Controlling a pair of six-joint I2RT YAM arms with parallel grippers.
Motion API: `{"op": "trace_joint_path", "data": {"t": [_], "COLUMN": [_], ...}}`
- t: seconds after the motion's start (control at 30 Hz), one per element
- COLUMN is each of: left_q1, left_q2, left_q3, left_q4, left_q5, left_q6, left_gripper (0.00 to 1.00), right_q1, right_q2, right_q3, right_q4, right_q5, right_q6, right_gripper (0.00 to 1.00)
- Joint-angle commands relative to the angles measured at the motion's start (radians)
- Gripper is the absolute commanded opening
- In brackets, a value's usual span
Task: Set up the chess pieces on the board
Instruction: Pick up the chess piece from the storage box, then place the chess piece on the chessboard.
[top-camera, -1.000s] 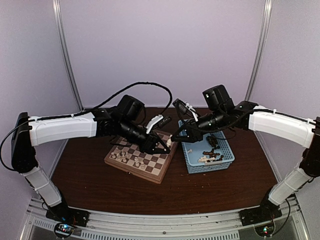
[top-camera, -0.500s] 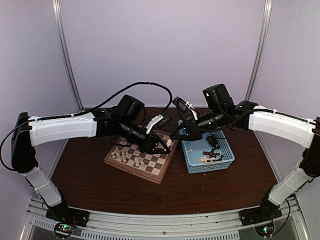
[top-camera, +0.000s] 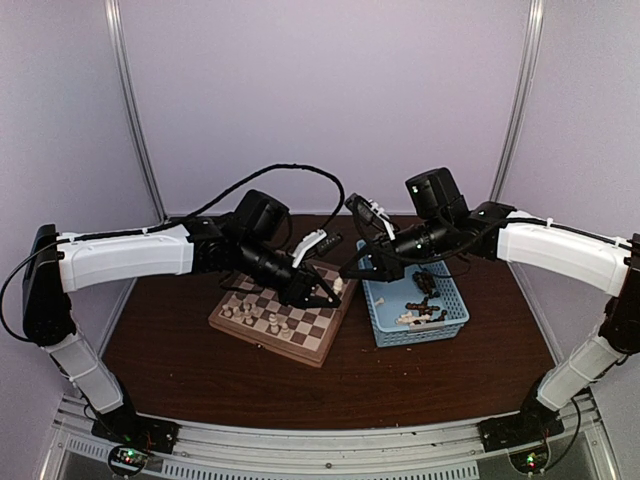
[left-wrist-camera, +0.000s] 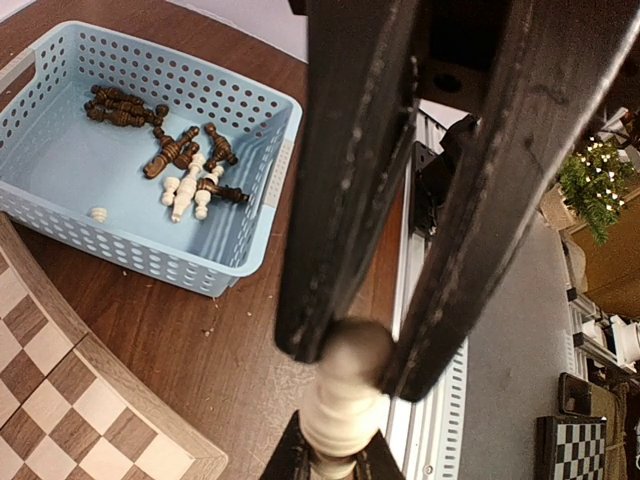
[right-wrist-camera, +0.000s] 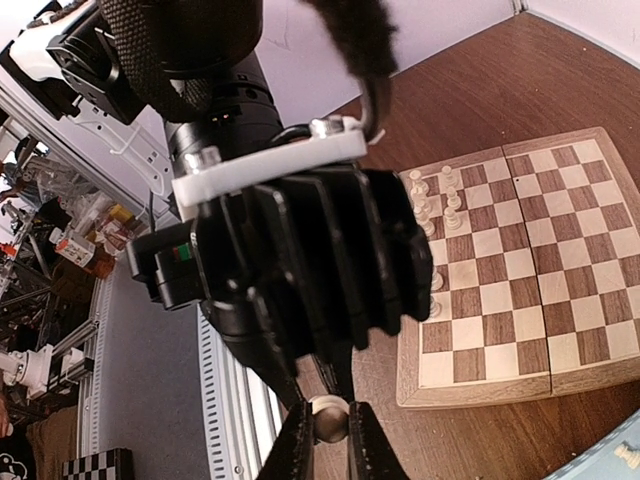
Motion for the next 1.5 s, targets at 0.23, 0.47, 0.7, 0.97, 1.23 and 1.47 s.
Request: {"op": "trace_joint_path", "data": {"t": [0.23,0.47,0.7,0.97,1.23,1.47], "left_q1": [-0.007,0.020,0.222,0.431,0.470,0.471], "left_q2": [-0.066,-0.179,-0.381,-0.511,-0.564,-0.580], "left_q3": [-0.018,-0.143,-0.295,-0.349,-0.360,-0.354], "left_q4": [-0.037,0.006,-0.010,-0.098,-0.162,-0.200], "left_q5": [-0.093,-0.289,-0.356,-0.326,-0.336,-0.341], "left_q6": [0.034,-0.058,-0.219,-0.320,-0.299,-0.276], "left_gripper": [0.10,0.06,0.08,0.09,0.09,0.09], "right_q1": [0.003,0.002,0.027,0.133,0.209,0.225], "right_q2": [-0.064,-0.067,-0.016,0.153,0.396,0.557], "right_q3": [-0.005,-0.020,-0.023,0.034,0.210,0.366], "right_q4": [0.038,0.047,0.053,0.163,0.217,0.162], "right_q5": [0.162,0.256,0.376,0.508,0.562,0.531], "right_q6": [-0.011,-0.006,-0.061,-0.090,-0.117,-0.174], "right_gripper": [0.06,0.06,0.06,0.05,0.05,0.06]}}
